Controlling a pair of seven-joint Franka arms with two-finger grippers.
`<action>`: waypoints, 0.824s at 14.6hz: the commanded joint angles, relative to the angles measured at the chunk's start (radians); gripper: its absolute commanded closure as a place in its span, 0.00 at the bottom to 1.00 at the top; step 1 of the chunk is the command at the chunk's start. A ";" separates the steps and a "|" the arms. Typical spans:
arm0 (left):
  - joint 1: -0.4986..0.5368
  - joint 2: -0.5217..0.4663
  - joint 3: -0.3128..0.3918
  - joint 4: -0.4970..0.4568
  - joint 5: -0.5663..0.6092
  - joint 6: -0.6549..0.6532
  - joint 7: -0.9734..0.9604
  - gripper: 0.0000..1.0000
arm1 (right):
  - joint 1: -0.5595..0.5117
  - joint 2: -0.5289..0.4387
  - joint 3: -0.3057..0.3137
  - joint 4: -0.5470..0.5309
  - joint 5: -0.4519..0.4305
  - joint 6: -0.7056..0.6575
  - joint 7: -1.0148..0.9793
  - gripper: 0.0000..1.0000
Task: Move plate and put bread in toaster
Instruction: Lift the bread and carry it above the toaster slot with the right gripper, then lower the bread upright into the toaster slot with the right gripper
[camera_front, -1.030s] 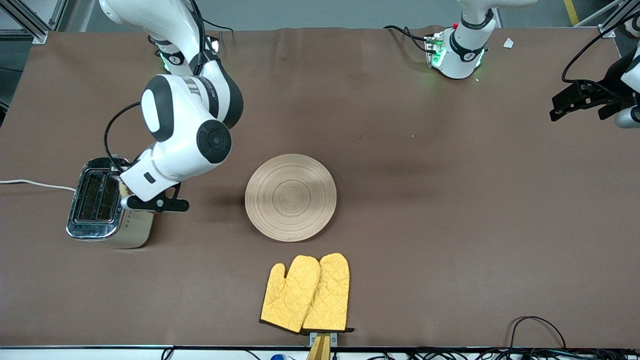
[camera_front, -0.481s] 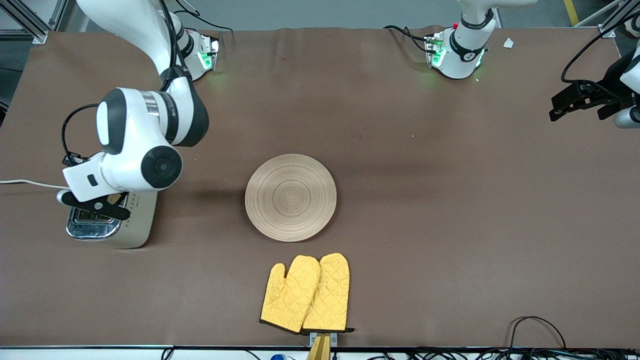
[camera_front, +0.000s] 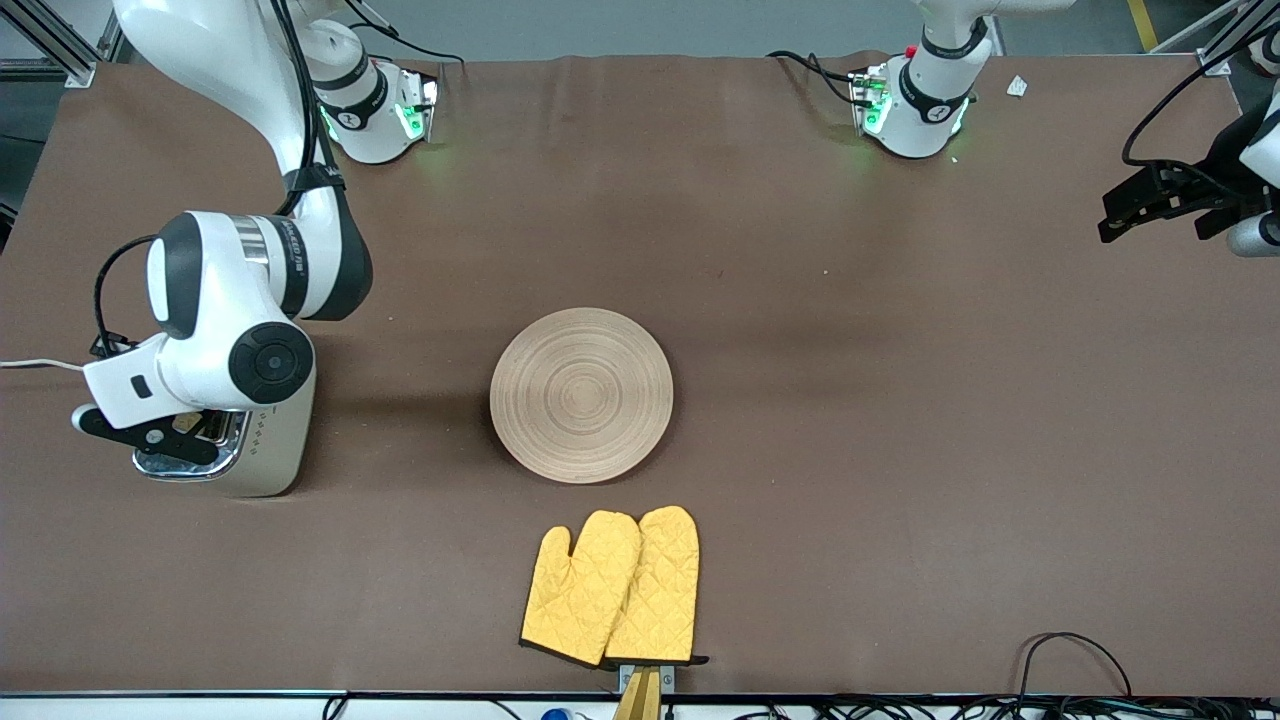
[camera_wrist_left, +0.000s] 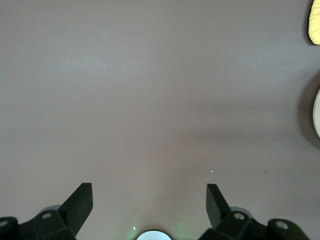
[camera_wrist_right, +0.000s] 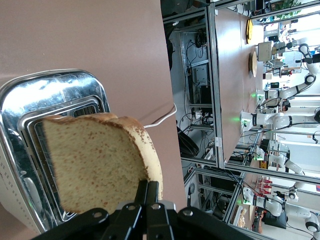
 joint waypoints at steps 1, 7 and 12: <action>-0.002 0.000 0.001 0.004 0.008 -0.004 0.012 0.00 | 0.007 -0.017 0.007 -0.045 -0.058 0.004 0.018 1.00; -0.002 0.000 0.001 0.004 0.008 -0.004 0.012 0.00 | 0.025 -0.026 0.010 -0.098 -0.089 -0.006 0.018 1.00; -0.003 0.004 0.001 0.004 0.008 -0.002 0.012 0.00 | 0.027 -0.044 0.010 -0.130 -0.089 -0.008 0.017 1.00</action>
